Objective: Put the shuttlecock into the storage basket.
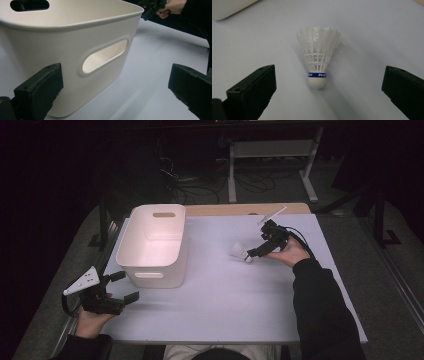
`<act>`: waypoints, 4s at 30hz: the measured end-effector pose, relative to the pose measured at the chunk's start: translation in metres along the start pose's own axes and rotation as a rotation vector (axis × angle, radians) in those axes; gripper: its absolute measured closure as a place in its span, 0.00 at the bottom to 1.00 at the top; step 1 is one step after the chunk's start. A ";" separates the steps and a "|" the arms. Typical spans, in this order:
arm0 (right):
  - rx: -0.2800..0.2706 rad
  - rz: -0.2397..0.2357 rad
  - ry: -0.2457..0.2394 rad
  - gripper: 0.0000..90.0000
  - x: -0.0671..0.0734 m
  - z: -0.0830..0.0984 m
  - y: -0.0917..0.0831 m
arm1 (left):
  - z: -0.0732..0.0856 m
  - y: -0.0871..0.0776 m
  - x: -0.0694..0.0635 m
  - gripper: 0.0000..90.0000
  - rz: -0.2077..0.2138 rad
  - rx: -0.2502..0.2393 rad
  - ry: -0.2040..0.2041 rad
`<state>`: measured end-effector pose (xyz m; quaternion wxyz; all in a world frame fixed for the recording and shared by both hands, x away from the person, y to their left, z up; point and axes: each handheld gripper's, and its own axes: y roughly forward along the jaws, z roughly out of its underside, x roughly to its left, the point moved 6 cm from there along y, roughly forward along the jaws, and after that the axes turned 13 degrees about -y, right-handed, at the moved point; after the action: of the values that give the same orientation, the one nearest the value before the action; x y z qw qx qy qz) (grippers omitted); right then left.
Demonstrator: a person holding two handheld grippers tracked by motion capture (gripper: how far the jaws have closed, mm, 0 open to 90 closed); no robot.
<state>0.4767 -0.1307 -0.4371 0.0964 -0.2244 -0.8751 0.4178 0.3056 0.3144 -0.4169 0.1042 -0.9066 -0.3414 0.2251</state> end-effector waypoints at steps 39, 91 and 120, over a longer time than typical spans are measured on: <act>0.085 -0.101 0.022 0.12 -0.001 0.012 0.038 | 0.000 0.000 0.000 0.00 0.000 0.003 -0.001; 0.090 -0.171 -0.004 0.71 0.002 0.011 0.028 | 0.000 -0.001 0.000 0.00 -0.004 -0.001 -0.003; 0.046 -0.110 -0.048 0.71 0.002 -0.017 -0.020 | 0.000 0.000 0.000 0.00 -0.003 -0.001 -0.002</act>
<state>0.4748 -0.1295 -0.4109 0.1034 -0.1635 -0.8784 0.4371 0.3052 0.3148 -0.4168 0.1038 -0.9060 -0.3429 0.2254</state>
